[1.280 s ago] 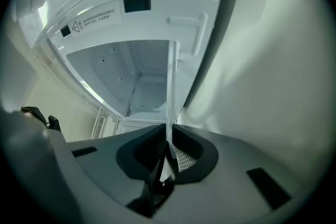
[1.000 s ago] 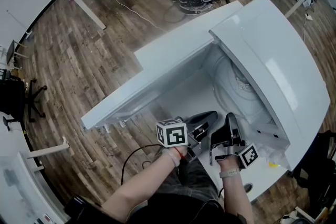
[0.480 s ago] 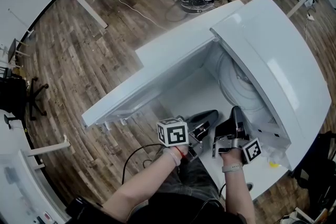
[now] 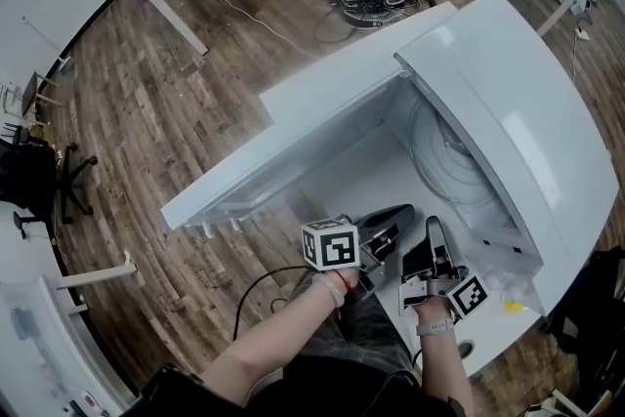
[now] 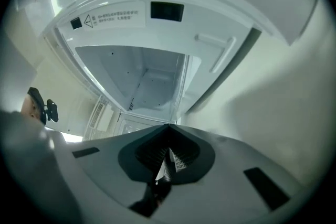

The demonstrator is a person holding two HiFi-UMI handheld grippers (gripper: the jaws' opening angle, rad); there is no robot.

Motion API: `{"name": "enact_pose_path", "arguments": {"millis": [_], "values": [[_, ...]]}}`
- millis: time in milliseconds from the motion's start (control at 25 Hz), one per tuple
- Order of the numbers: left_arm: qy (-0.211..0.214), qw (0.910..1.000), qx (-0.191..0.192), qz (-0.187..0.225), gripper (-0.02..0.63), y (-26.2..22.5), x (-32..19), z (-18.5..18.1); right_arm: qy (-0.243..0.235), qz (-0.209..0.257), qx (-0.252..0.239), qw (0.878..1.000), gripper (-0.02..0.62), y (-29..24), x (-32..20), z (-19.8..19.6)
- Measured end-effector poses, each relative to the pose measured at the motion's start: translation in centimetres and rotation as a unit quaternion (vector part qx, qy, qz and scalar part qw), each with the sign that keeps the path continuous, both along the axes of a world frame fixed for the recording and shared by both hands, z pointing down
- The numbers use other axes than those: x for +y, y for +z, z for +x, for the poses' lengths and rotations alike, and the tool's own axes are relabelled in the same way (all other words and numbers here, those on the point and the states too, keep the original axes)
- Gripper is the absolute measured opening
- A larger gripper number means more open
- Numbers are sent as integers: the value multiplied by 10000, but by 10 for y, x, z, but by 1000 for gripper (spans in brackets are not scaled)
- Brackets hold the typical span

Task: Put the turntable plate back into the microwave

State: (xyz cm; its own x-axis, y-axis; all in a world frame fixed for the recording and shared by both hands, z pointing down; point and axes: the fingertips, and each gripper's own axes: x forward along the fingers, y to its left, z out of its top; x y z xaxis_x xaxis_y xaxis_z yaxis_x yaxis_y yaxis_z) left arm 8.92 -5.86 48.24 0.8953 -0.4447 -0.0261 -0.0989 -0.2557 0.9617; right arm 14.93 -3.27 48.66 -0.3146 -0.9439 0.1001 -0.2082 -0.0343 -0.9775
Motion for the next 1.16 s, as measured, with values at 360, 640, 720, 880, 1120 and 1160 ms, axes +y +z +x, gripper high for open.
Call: {"name": "enact_pose_path", "arguments": {"millis": [360, 640, 720, 880, 1120, 1160], "values": [[8, 10000, -42, 42, 14, -5, 5, 4, -102, 81, 146, 9998, 20, -6, 14, 2], [-71, 10000, 16, -17, 14, -7, 3, -1, -206, -109, 333, 9992, 20, -2, 19, -6], [-100, 9999, 33, -57, 14, -6, 3, -2, -211, -168, 367, 9990, 20, 1, 21, -6], [-117, 9999, 29, -106, 14, -4, 4, -4, -229, -181, 376, 9989, 20, 1, 23, -6], [-169, 9995, -42, -254, 14, 9, 6, -9, -321, -287, 392, 9983, 20, 7, 27, -12], [-179, 9995, -57, -270, 14, 12, 7, -10, -337, -326, 384, 9982, 20, 8, 29, -13]]}}
